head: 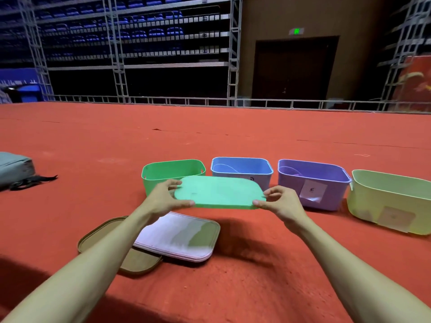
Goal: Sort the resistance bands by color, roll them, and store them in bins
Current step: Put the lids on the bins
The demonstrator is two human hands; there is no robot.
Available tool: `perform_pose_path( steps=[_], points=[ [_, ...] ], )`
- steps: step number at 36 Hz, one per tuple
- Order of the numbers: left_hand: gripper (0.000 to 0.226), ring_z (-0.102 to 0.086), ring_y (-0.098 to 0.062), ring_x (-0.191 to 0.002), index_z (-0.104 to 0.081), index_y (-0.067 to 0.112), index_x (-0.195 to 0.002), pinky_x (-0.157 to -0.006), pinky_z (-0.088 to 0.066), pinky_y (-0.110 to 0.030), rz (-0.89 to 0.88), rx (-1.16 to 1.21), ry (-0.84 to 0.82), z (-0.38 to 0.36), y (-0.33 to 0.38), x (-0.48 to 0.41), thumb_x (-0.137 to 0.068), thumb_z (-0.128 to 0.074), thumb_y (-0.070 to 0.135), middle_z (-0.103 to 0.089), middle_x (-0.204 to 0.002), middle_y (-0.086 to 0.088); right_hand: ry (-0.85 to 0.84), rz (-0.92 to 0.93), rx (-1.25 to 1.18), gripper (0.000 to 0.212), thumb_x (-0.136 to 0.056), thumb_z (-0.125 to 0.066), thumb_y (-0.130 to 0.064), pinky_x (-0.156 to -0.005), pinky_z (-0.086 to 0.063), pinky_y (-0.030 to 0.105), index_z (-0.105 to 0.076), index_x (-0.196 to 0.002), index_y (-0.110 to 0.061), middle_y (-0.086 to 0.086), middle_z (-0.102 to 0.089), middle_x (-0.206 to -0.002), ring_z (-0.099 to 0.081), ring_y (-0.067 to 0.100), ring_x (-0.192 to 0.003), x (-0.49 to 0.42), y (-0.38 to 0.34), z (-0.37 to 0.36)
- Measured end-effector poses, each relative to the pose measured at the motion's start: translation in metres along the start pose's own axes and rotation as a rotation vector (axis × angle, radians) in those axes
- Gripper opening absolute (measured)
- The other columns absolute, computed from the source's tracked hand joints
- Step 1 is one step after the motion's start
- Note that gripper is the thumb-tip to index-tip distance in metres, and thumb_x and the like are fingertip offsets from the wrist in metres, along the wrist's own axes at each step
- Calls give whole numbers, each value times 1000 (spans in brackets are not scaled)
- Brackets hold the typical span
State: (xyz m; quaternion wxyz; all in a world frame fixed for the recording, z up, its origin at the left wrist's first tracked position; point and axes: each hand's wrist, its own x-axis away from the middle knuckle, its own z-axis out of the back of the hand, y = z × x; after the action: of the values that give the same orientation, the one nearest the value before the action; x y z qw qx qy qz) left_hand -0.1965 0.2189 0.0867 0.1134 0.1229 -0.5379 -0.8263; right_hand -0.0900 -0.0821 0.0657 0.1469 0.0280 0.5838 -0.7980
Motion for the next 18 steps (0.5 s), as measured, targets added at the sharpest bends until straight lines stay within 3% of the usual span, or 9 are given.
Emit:
perform_pose_path(
  steps=[3,5,6,9,12,14,18],
  points=[
    [98,-59,-15,-112,-37,-1,-143,-86,-49,-20,0,-46,-54,1,-2,1,-60,-88,0,-60,-125,-3,-151,38,89,65,-53,-93,-11,-86,-51,29,-61,-110,-14,-8,-64,-94,-62,6,-88,-5,-4,3],
    [94,-61,-17,-110,-39,0,-141,-81,-50,-16,-28,-107,-66,1,0,2,-60,-87,-2,-62,-109,12,-236,70,191,92,-45,-96,-26,-96,-50,37,-55,-127,-22,-15,-65,-106,-63,11,-103,-12,-5,2],
    [91,-61,-17,-110,-41,1,-140,-79,-49,-12,-52,-140,-67,1,1,2,-61,-87,-2,-59,-107,17,-277,82,229,94,-42,-96,-33,-95,-52,39,-55,-127,-25,-17,-67,-108,-65,9,-102,-16,-5,2],
    [100,-51,-11,-112,-34,6,-146,-86,-39,-14,-82,-230,-86,7,2,-2,-62,-89,8,-49,-124,11,-340,118,321,92,-43,-94,-40,-86,-54,32,-57,-126,-30,-17,-71,-98,-65,0,-85,-28,-5,-4],
    [93,-48,-10,-107,-39,2,-142,-81,-38,-15,-75,-308,-77,16,0,-11,-64,-89,15,-50,-120,5,-347,137,362,99,-38,-89,-53,-94,-51,33,-58,-129,-28,-13,-72,-103,-65,8,-100,-38,-14,-12],
    [92,-49,-9,-108,-41,1,-141,-84,-35,-15,-71,-365,-47,25,-2,-19,-65,-89,20,-55,-126,1,-364,141,367,92,-42,-90,-49,-96,-50,31,-62,-126,-24,-11,-72,-104,-65,11,-103,-48,-17,-19],
    [101,-47,-15,-129,-38,2,-144,-99,-32,-18,-55,-420,-11,44,-8,-38,-62,-90,26,-45,-147,-5,-369,155,435,75,-44,-86,-51,-82,-52,31,-68,-111,-23,-7,-73,-93,-67,14,-91,-72,-25,-39]
  ],
)
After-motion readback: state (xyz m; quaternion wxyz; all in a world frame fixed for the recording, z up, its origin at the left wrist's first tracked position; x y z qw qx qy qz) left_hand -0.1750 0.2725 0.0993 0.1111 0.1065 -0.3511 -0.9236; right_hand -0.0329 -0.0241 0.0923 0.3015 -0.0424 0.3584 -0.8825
